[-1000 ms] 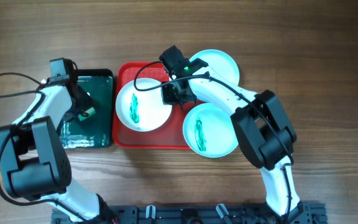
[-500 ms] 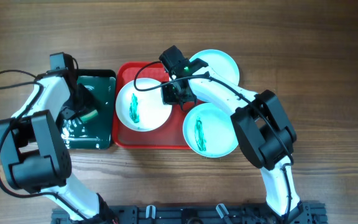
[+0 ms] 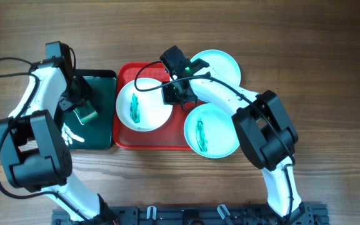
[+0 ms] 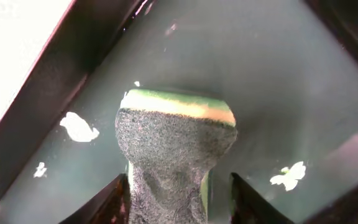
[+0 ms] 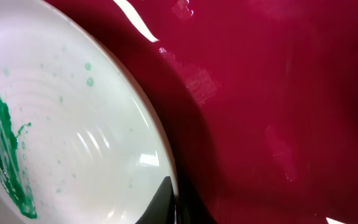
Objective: Clean dirty plates on tray and stack at the side
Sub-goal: 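Lift the green sponge with the left gripper toward the left plate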
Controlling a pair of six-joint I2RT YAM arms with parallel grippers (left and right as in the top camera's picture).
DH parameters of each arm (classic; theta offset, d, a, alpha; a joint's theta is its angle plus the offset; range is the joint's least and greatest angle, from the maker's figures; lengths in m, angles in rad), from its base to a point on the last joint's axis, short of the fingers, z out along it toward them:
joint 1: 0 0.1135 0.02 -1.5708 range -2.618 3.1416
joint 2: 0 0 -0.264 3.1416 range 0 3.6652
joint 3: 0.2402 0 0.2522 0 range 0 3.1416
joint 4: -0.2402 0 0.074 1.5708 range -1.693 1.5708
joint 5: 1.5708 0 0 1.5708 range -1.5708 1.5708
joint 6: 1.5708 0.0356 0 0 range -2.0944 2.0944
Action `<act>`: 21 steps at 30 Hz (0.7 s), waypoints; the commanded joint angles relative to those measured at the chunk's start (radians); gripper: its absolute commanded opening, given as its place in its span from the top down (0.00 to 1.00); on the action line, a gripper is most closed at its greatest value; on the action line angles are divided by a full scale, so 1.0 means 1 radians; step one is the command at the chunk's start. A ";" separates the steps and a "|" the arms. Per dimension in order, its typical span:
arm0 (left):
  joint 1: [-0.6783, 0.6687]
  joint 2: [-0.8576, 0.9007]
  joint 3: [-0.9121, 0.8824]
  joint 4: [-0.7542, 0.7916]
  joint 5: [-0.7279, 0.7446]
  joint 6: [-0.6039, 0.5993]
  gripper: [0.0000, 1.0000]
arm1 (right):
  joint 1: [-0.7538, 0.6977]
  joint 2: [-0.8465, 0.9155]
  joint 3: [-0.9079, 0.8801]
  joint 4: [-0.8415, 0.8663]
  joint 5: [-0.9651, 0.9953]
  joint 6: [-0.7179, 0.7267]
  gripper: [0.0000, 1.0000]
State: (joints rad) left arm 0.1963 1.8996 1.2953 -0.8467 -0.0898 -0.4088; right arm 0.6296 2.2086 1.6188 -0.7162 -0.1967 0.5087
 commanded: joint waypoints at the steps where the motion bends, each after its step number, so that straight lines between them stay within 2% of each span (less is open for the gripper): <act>1: -0.006 0.012 0.016 -0.003 0.011 0.012 0.57 | 0.002 0.042 0.009 0.003 0.048 0.015 0.96; 14: -0.006 0.012 -0.099 0.093 0.011 0.008 0.65 | 0.002 0.042 0.009 0.003 0.047 0.015 0.96; 16: -0.006 0.012 -0.099 0.102 0.011 0.008 0.74 | 0.002 0.042 0.009 0.003 0.047 0.015 0.96; 18: -0.006 0.012 -0.099 0.103 0.011 0.008 0.96 | 0.002 0.042 0.009 0.002 0.047 0.015 0.96; 21: -0.006 0.012 -0.099 0.103 0.011 0.008 0.96 | 0.002 0.042 0.009 0.002 0.047 0.015 0.96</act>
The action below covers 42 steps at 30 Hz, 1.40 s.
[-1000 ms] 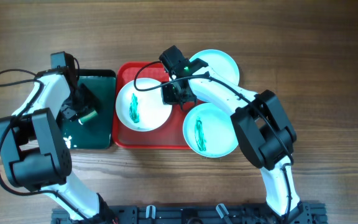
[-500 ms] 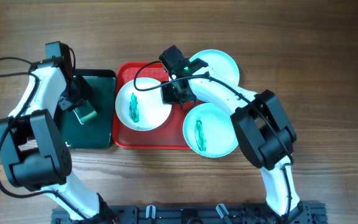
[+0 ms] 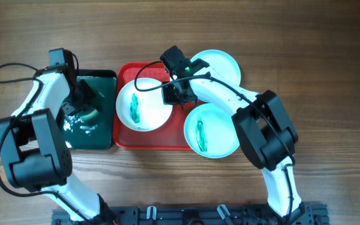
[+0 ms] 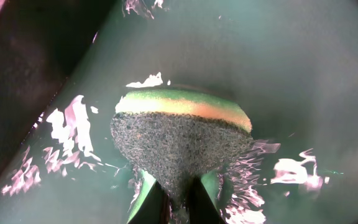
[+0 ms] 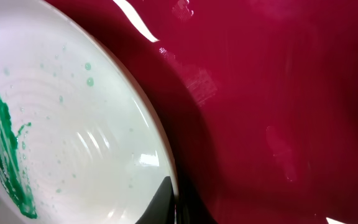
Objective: Clean dirty plates on tray and stack at the side
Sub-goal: 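Lift the green sponge with the left gripper toward the left plate, then scrub the left plate with the sponge while the right gripper holds its rim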
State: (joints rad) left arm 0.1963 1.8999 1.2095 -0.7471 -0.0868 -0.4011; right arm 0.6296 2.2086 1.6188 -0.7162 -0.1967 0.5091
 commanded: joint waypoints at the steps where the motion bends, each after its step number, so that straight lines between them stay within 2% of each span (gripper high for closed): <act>1: -0.006 0.011 -0.013 0.003 0.008 0.002 0.96 | 0.002 0.042 0.009 0.002 0.047 0.015 0.96; 3: -0.006 0.009 -0.010 -0.002 0.008 0.002 0.96 | 0.002 0.042 0.009 0.002 0.048 0.014 0.96; 6: -0.006 -0.015 0.052 -0.089 0.008 0.016 0.96 | 0.001 0.042 0.009 -0.004 0.046 0.011 0.96; 10: -0.007 -0.084 0.150 -0.206 0.014 0.059 0.96 | -0.006 0.042 0.009 -0.005 -0.041 -0.072 0.96; 14: -0.022 -0.148 0.192 -0.260 0.141 0.111 0.96 | -0.054 0.042 0.009 -0.022 -0.120 -0.116 0.96; 19: -0.112 -0.159 0.192 -0.275 0.180 0.111 0.96 | -0.106 0.026 0.009 -0.050 -0.097 -0.144 0.96; 24: -0.240 -0.151 0.186 -0.241 0.187 0.111 0.96 | -0.106 0.013 0.009 -0.071 -0.055 -0.146 0.96; 34: -0.396 -0.135 -0.033 0.090 0.187 0.111 0.96 | -0.106 0.013 0.009 -0.074 -0.060 -0.146 0.96; 42: -0.461 -0.018 -0.076 0.117 0.178 0.110 0.96 | -0.106 0.013 -0.007 -0.059 -0.127 -0.142 0.96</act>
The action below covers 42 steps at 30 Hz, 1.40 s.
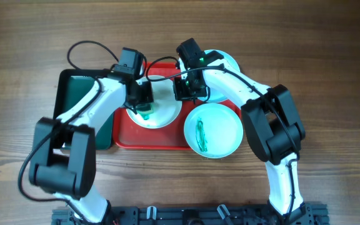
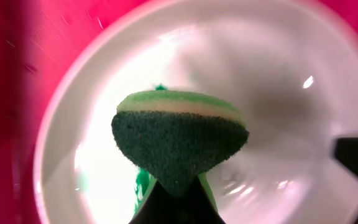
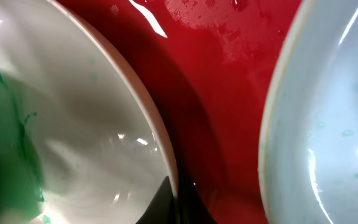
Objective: Clean dirty plates on tray and stack at the side
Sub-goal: 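Scrub the left plate with the sponge while the right gripper holds its rim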
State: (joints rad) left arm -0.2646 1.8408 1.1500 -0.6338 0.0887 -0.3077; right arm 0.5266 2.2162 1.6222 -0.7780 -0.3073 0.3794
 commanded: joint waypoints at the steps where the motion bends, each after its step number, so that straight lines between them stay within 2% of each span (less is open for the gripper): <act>1: 0.001 0.066 -0.017 -0.001 -0.024 0.017 0.96 | -0.003 0.006 -0.032 0.022 -0.040 -0.012 0.96; 6: 0.001 0.087 -0.017 -0.018 -0.069 0.017 0.96 | -0.030 0.006 -0.067 0.057 -0.141 -0.013 0.96; 7: 0.001 0.087 -0.017 -0.029 -0.026 0.021 0.96 | -0.034 0.006 -0.067 0.056 -0.144 -0.013 0.95; 9: 0.001 0.085 -0.017 -0.057 0.200 0.154 0.96 | -0.033 0.006 -0.067 0.056 -0.143 -0.017 0.96; 11: 0.001 0.085 -0.017 -0.080 0.352 0.222 0.96 | -0.032 0.006 -0.067 0.056 -0.143 -0.018 0.96; 14: 0.001 0.085 -0.017 -0.058 0.393 0.219 0.96 | -0.032 0.006 -0.067 0.058 -0.143 -0.018 0.96; 15: 0.002 0.085 -0.017 -0.038 0.383 0.203 0.96 | -0.032 0.006 -0.067 0.057 -0.143 -0.018 0.96; 18: 0.023 0.085 -0.006 0.045 0.206 0.018 0.96 | -0.032 0.006 -0.067 0.056 -0.143 -0.017 0.95; 20: 0.037 0.085 0.005 0.094 0.095 -0.034 0.96 | -0.032 0.006 -0.067 0.056 -0.142 -0.018 0.96; 22: 0.046 0.085 0.018 0.114 -0.083 -0.097 0.96 | -0.032 0.006 -0.071 0.057 -0.142 -0.017 0.96; 25: 0.047 0.085 0.017 0.074 -0.232 -0.119 0.96 | -0.032 0.006 -0.076 0.061 -0.138 -0.016 0.96; 28: 0.046 0.085 0.017 -0.067 -0.241 -0.119 0.96 | -0.032 0.006 -0.076 0.065 -0.138 -0.013 0.96; 30: 0.046 0.085 0.017 -0.171 -0.182 -0.083 0.96 | -0.032 0.006 -0.076 0.066 -0.139 -0.013 0.96; 33: 0.046 0.085 0.017 -0.228 0.142 0.131 0.96 | -0.032 0.006 -0.076 0.069 -0.139 -0.013 0.96; 35: 0.046 0.085 0.017 -0.196 0.314 0.169 0.96 | -0.032 0.006 -0.076 0.069 -0.139 -0.014 0.96; 36: 0.046 0.085 0.017 -0.143 0.368 0.146 0.96 | -0.032 0.006 -0.076 0.069 -0.139 -0.013 0.96; 38: 0.046 0.085 0.017 -0.054 0.348 0.013 0.96 | -0.032 0.006 -0.076 0.068 -0.139 -0.013 0.96; 40: 0.046 0.086 0.017 0.029 0.278 -0.125 0.96 | -0.032 0.006 -0.076 0.068 -0.139 -0.014 0.96; 42: 0.046 0.086 0.017 0.088 0.153 -0.198 0.96 | -0.032 0.006 -0.076 0.067 -0.139 -0.014 0.96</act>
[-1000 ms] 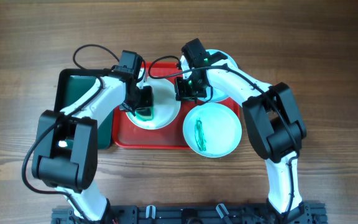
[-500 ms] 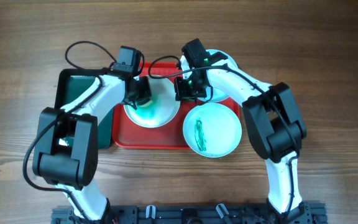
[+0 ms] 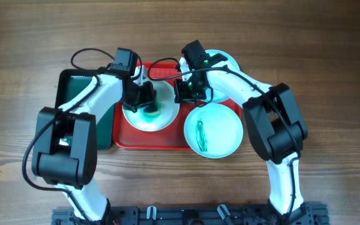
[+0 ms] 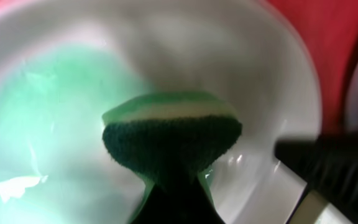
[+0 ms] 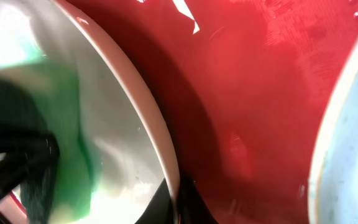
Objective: Clean dirty plates on tray and stack at the side
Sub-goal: 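Scrub the left plate with the sponge while the right gripper holds its rim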
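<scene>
A white plate (image 3: pixel 136 117) lies on the red tray (image 3: pixel 167 139), with a pale green film (image 4: pixel 55 93) smeared across its inside. My left gripper (image 3: pixel 144 95) is shut on a green-and-yellow sponge (image 4: pixel 169 134), which is pressed onto that plate (image 4: pixel 253 74). My right gripper (image 5: pixel 178 199) is shut on the plate's right rim (image 5: pixel 148 124). A second plate (image 3: pixel 212 130) with a green streak overhangs the tray's right edge. A third plate (image 3: pixel 225 62) at the back right is partly hidden by my right arm.
A dark green water basin (image 3: pixel 86 106) stands left of the tray, touching it. Both arms cross above the tray's back half. Bare wooden table (image 3: pixel 330 75) lies on the right side and along the front.
The sponge has moved from the plate's lower left, on the green streak, to further right on the plate. The streak is now a wide pale green smear. My right gripper still pinches the rim.
My left gripper first held the sponge in the basin's water, then still there with the water stirred. Later the sponge was on the tray plate's green streak, and now the streak is smeared out. My right gripper held that plate's rim at every moment.
</scene>
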Controlling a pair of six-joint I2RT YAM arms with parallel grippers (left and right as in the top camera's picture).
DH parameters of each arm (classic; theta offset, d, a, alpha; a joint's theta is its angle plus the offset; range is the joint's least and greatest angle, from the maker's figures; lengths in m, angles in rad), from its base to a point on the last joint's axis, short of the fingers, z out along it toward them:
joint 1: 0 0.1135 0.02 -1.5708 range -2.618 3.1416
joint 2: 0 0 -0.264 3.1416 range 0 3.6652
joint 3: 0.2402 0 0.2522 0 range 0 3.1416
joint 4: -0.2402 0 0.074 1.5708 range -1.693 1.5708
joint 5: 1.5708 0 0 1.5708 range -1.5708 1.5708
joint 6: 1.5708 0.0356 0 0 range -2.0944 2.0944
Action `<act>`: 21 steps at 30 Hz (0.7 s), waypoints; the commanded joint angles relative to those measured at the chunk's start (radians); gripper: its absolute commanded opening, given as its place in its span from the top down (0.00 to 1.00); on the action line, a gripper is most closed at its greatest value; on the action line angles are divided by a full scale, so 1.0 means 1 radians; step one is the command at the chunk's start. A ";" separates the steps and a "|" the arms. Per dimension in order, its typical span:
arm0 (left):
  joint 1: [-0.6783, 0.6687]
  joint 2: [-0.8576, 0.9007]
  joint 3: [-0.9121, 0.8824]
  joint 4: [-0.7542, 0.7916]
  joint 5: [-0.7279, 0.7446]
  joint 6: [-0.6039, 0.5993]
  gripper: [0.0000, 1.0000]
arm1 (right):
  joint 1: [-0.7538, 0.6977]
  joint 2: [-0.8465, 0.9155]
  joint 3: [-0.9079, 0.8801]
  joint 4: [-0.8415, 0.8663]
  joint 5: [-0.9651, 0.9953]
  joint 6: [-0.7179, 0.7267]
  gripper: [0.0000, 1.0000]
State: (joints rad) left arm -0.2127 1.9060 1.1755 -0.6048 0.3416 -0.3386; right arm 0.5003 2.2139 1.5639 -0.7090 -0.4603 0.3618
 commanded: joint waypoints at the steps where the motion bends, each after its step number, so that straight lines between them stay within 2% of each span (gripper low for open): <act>1: -0.006 0.021 -0.008 0.070 -0.185 -0.187 0.96 | -0.006 0.008 -0.018 -0.002 0.014 0.004 0.96; 3: -0.006 0.021 -0.008 0.055 -0.368 -0.198 0.96 | -0.006 0.008 -0.018 -0.002 0.014 0.003 0.96; 6: -0.006 0.020 -0.008 -0.051 -0.591 -0.226 0.96 | -0.006 0.008 -0.018 -0.002 0.014 0.003 0.96; 8: -0.006 0.020 -0.008 -0.129 -0.617 -0.243 0.96 | -0.006 0.008 -0.018 -0.001 0.014 0.004 0.96; 11: -0.008 0.020 -0.008 -0.199 -0.430 -0.209 0.96 | -0.006 0.008 -0.018 -0.001 0.014 0.003 0.96; 12: -0.008 0.020 -0.008 -0.216 -0.251 -0.128 0.96 | -0.006 0.008 -0.018 -0.001 0.014 0.003 0.96; 14: -0.008 0.020 -0.008 -0.233 -0.052 -0.053 0.96 | -0.006 0.008 -0.018 0.002 0.014 0.003 0.96; 16: -0.008 0.020 -0.008 -0.234 0.105 -0.035 0.96 | -0.006 0.008 -0.018 0.005 0.014 0.004 0.96; 18: -0.008 0.020 -0.008 -0.212 0.130 -0.082 0.96 | -0.006 0.008 -0.018 0.006 0.014 0.004 0.96; 21: -0.008 0.021 -0.008 -0.095 0.128 -0.188 0.96 | -0.006 0.008 -0.018 0.006 0.014 0.004 0.96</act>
State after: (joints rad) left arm -0.2111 1.9007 1.1793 -0.7776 0.3672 -0.4515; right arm 0.5041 2.2139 1.5639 -0.7090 -0.4641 0.3611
